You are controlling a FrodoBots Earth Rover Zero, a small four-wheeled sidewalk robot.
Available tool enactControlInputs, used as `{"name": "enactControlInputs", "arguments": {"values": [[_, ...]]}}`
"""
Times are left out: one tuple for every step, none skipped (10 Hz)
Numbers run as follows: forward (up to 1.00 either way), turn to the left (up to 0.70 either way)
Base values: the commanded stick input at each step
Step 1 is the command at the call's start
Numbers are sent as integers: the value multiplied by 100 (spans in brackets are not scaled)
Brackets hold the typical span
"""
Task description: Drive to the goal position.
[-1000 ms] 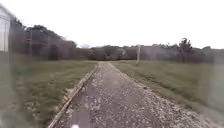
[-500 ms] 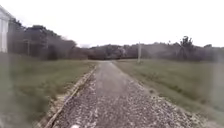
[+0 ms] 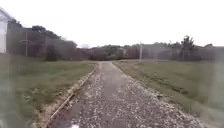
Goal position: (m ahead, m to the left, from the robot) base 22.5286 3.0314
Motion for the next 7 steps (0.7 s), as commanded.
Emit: {"name": "enactControlInputs", "arguments": {"values": [[70,0],[70,0],[70,0],[70,0],[70,0],[70,0],[70,0]]}}
